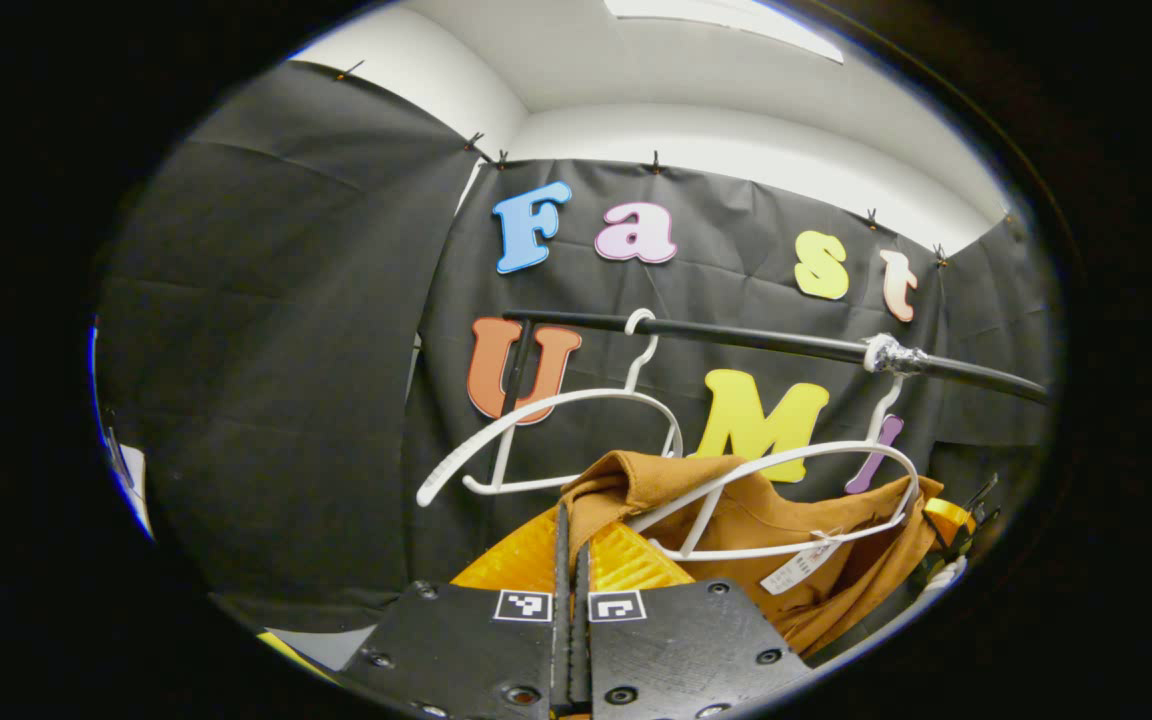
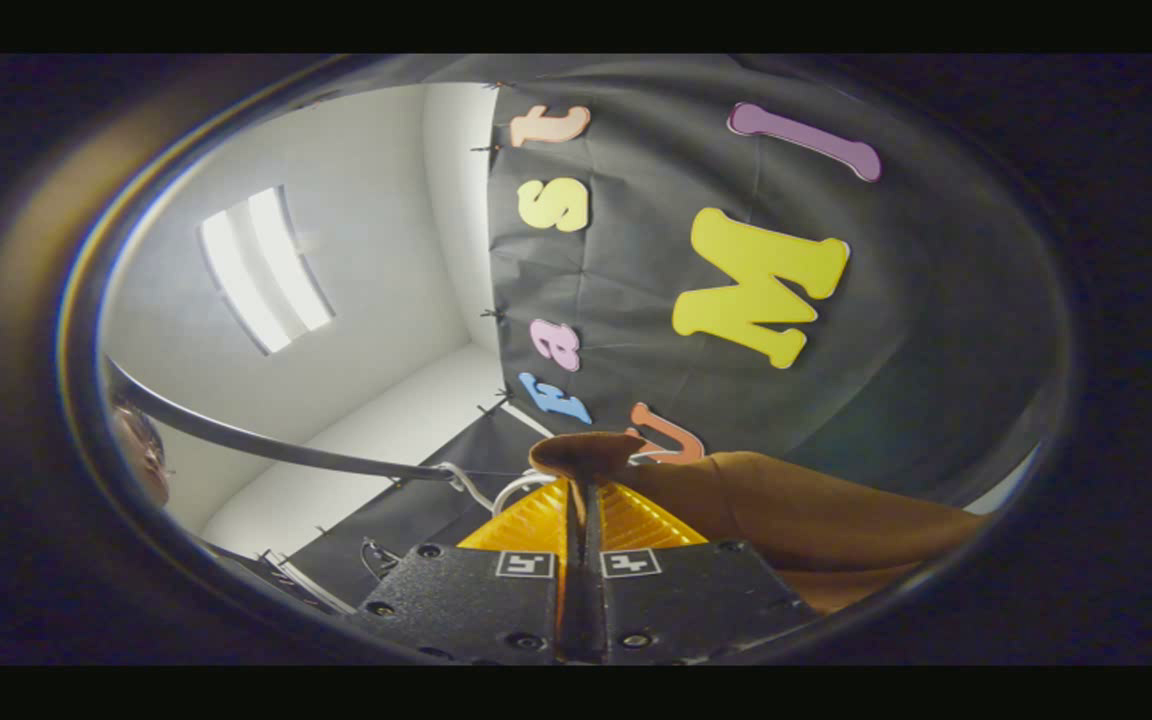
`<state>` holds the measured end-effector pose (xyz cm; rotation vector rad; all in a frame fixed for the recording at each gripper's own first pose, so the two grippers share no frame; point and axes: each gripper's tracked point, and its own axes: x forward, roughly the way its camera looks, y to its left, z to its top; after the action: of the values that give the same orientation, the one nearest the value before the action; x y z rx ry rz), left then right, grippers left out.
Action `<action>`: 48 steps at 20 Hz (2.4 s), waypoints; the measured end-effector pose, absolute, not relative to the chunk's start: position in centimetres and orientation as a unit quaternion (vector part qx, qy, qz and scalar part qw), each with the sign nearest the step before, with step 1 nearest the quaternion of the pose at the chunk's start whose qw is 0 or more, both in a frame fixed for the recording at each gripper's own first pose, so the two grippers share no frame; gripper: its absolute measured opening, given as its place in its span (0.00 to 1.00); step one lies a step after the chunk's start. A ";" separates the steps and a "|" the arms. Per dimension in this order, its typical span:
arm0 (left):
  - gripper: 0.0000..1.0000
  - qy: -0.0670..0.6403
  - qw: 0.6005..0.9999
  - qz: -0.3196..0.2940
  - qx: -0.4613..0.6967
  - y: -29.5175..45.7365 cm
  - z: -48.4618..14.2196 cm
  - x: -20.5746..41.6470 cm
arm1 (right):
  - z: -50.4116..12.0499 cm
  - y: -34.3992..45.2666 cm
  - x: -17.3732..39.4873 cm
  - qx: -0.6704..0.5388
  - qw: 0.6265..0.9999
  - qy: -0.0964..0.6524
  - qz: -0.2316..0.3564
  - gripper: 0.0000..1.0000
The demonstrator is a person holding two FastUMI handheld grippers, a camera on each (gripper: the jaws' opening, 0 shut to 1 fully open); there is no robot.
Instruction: Grasp the clothes on the hanger with both hands and then place them into the laundry hamper below.
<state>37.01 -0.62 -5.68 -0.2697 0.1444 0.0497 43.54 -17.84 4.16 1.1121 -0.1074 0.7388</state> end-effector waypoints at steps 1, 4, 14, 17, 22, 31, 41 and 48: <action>0.00 0.081 0.986 0.023 -0.141 -0.6 -6.3 37.1 | 4.1 -18.2 44.0 0.518 0.785 -0.049 0.336 0.04; 0.00 0.109 0.982 0.017 -0.153 -1.3 -8.2 37.0 | 3.1 -18.7 44.8 0.510 0.803 -0.044 0.305 0.02; 0.00 0.125 0.981 0.011 -0.149 -2.2 -9.2 36.6 | 1.1 -20.3 46.5 0.471 0.850 -0.028 0.236 0.02; 0.05 0.125 0.981 0.014 -0.149 -2.0 -9.5 36.5 | 1.1 -20.1 46.5 0.467 0.853 -0.023 0.233 0.04; 0.00 0.146 0.977 0.015 -0.156 -3.1 -10.8 36.5 | -1.4 -21.9 48.4 0.460 0.871 0.002 0.175 0.04; 0.00 0.214 0.967 -0.004 -0.141 -6.5 -17.2 33.6 | -5.7 -17.9 45.6 0.457 0.862 0.058 0.212 0.03; 0.00 0.151 0.982 -0.037 -0.104 -8.9 -9.6 28.8 | -21.3 -10.7 39.0 0.303 0.890 0.247 0.234 0.01; 0.00 0.102 0.986 -0.034 -0.124 -8.6 -3.3 29.0 | -23.0 -6.4 36.7 0.218 0.886 0.272 0.305 0.61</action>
<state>29.02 -8.65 -3.28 -0.2493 0.2056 -0.0685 36.74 -6.41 -22.99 0.4533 0.5657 0.6344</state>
